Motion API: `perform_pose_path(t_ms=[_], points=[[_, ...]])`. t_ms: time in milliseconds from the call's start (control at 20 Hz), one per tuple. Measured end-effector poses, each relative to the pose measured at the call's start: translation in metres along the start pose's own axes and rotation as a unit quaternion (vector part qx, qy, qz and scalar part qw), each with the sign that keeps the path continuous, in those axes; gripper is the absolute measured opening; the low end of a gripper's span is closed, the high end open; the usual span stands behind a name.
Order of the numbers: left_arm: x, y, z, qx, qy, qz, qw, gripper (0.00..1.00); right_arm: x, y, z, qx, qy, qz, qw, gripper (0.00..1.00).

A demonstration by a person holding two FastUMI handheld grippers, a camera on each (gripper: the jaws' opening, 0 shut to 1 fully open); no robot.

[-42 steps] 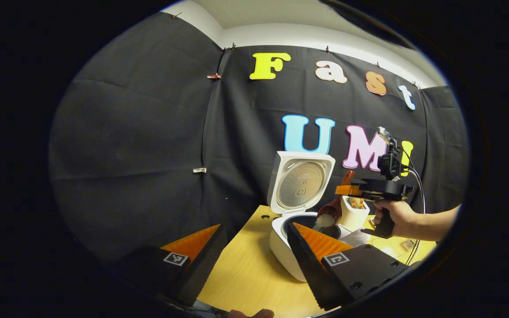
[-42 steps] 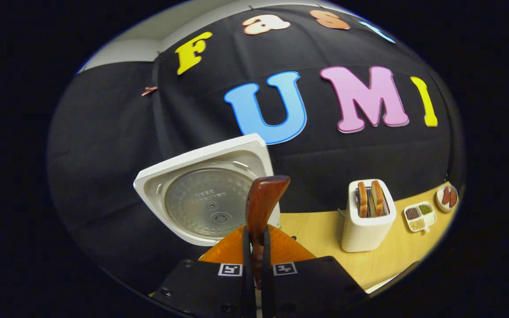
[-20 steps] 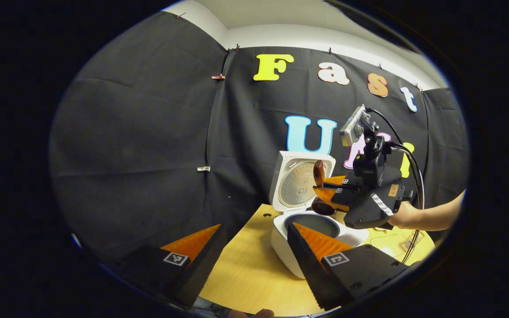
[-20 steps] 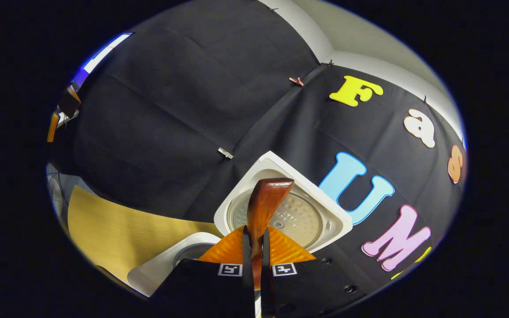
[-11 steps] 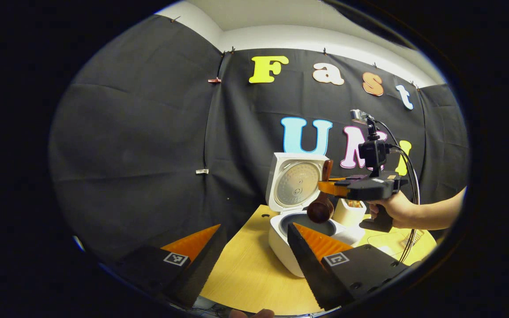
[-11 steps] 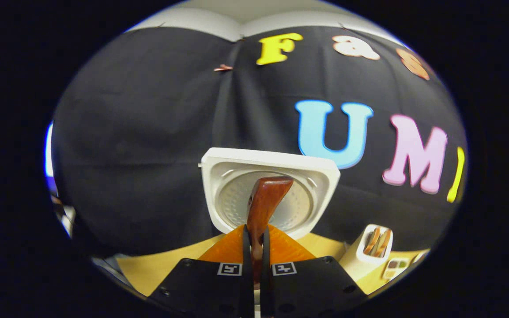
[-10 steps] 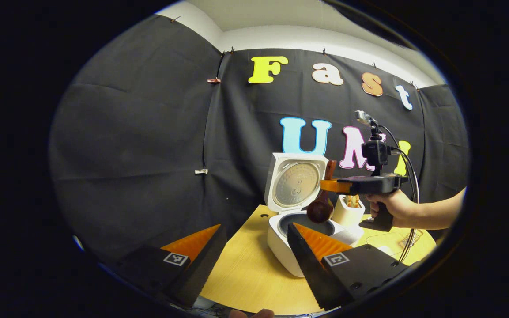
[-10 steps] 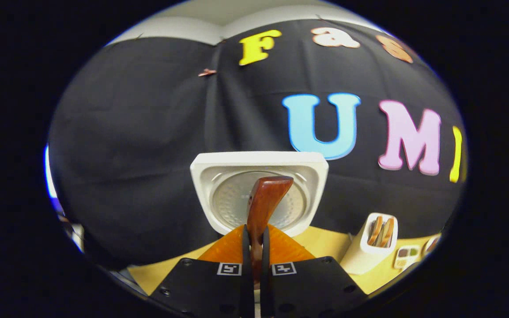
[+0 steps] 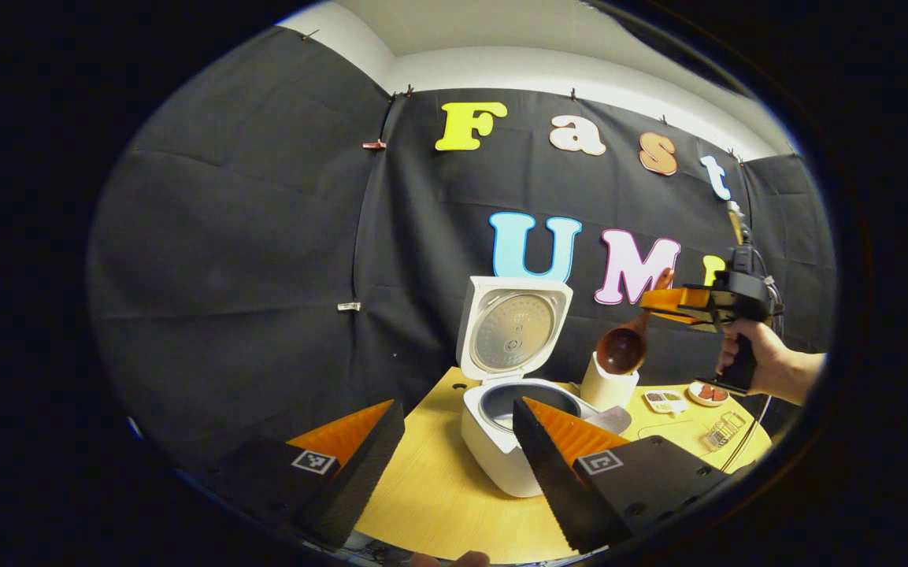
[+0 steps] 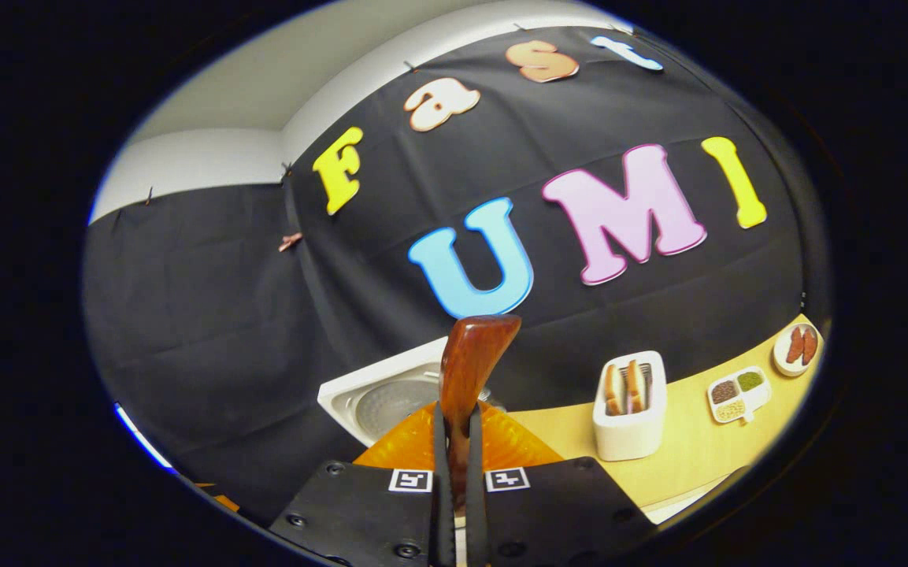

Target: Close the left gripper, press the button to open the rice cooker; take a wooden spoon from the chopstick holder with the right hand, scoop a spoonful of rice and pour it into the rice cooker, then put the wooden spoon back into the chopstick holder.

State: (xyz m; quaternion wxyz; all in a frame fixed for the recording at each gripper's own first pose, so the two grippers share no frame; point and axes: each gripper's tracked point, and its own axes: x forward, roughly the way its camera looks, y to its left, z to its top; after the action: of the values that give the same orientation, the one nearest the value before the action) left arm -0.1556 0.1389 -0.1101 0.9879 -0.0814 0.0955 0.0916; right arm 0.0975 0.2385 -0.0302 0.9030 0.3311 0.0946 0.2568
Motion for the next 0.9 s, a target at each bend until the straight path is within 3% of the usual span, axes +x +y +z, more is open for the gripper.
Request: perform_pose_path(t_ms=[400, 750, 900], points=[[0.008, -0.028, 0.010, 0.017, -0.007, -0.012, 1.000, 0.95, -0.104, -0.114, 0.089, 0.008, -0.072, -0.094, 0.993, 0.10], [0.017, -0.059, 0.018, 0.028, -0.012, -0.023, 0.999, 0.95, -0.181, -0.242, 0.108, -0.032, -0.063, -0.199, 0.978, 0.10], [0.018, -0.071, 0.018, 0.030, -0.010, -0.021, 0.999, 0.95, -0.207, -0.315, 0.091, -0.050, -0.038, -0.250, 0.966, 0.10]])
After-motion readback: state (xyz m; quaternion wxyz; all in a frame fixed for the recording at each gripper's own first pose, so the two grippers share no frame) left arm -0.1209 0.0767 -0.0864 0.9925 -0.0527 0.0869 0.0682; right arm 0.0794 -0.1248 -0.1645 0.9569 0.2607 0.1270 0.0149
